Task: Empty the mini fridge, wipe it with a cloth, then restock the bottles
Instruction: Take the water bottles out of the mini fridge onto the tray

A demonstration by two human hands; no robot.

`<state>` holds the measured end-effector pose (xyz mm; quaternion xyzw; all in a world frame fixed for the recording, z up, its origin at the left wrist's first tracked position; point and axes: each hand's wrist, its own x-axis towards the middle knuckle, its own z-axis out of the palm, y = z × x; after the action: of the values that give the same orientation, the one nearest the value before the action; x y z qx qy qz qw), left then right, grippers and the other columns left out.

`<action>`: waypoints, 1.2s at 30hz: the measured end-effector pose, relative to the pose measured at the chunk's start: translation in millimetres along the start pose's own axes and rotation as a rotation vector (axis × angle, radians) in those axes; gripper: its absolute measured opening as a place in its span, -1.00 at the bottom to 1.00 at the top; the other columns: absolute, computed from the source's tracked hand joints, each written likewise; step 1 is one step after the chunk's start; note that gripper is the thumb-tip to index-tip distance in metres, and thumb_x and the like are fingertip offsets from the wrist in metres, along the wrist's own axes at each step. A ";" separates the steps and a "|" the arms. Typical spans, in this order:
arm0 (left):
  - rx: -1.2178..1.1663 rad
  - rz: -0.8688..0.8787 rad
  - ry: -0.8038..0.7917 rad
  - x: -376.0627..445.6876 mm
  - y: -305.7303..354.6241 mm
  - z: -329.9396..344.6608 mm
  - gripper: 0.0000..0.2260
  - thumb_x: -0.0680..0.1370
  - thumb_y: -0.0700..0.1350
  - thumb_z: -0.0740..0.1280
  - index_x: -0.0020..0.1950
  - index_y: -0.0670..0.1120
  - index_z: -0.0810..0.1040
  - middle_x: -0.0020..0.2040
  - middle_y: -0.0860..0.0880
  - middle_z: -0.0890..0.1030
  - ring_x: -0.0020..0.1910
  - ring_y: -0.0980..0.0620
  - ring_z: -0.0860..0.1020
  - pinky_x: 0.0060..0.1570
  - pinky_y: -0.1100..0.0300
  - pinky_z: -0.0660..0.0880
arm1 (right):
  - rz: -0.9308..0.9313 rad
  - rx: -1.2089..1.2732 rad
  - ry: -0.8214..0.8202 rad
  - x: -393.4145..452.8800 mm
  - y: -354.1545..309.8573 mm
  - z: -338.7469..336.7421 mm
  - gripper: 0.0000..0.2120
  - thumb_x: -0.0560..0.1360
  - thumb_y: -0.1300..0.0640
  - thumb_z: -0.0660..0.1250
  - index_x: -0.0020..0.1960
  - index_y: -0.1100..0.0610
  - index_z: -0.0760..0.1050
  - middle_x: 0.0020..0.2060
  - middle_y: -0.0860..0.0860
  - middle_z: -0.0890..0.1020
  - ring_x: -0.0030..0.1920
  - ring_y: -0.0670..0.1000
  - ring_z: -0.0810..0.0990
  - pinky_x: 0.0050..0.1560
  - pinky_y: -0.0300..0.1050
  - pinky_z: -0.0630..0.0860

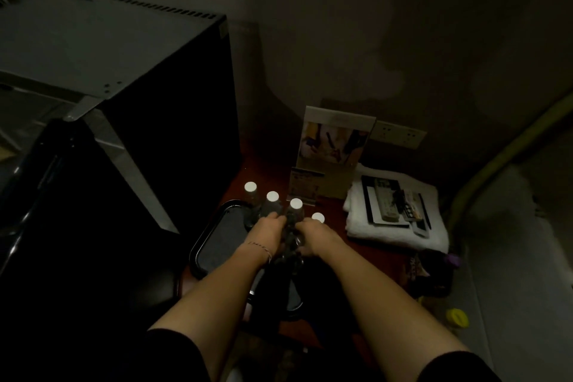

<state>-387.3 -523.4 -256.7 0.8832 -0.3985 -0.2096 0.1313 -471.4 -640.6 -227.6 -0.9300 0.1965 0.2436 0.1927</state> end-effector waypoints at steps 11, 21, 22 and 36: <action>0.088 0.039 0.099 -39.6 11.2 -26.5 -0.50 0.49 0.03 0.41 0.36 -0.04 0.34 0.34 -0.07 0.32 0.32 -0.11 0.32 0.19 -0.05 0.48 | 0.072 -0.025 0.237 -56.7 -11.7 -6.0 -0.49 0.47 -0.06 0.44 0.38 -0.05 0.39 0.27 -0.01 0.41 0.24 0.12 0.50 0.17 0.15 0.53; 0.189 0.073 0.301 -155.6 55.2 -39.0 -0.44 0.47 0.10 0.41 0.39 -0.04 0.32 0.35 -0.09 0.34 0.33 -0.12 0.32 0.21 -0.04 0.44 | 0.095 -0.106 0.419 -170.8 -41.7 29.2 -0.40 0.49 -0.11 0.42 0.45 0.00 0.32 0.40 0.04 0.32 0.35 0.16 0.37 0.26 0.15 0.47; 0.185 0.064 0.297 -174.7 58.1 -30.0 -0.42 0.46 0.10 0.42 0.40 -0.04 0.31 0.35 -0.09 0.33 0.34 -0.12 0.32 0.22 -0.05 0.44 | 0.083 -0.127 0.425 -186.2 -45.2 38.4 -0.41 0.49 -0.11 0.41 0.44 0.00 0.32 0.39 0.05 0.32 0.35 0.16 0.35 0.26 0.14 0.47; 0.163 -0.015 0.222 -421.0 37.0 27.3 -0.45 0.49 0.09 0.41 0.41 -0.05 0.34 0.36 -0.08 0.37 0.33 -0.09 0.36 0.25 -0.02 0.46 | -0.004 -0.136 0.411 -369.4 -116.9 169.7 -0.36 0.49 -0.10 0.43 0.48 -0.01 0.28 0.43 0.02 0.28 0.37 0.13 0.35 0.23 0.11 0.50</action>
<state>-674.6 -229.6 -154.1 0.9116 -0.3906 -0.0784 0.1010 -778.8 -364.0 -138.4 -0.9714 0.2130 0.0612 0.0857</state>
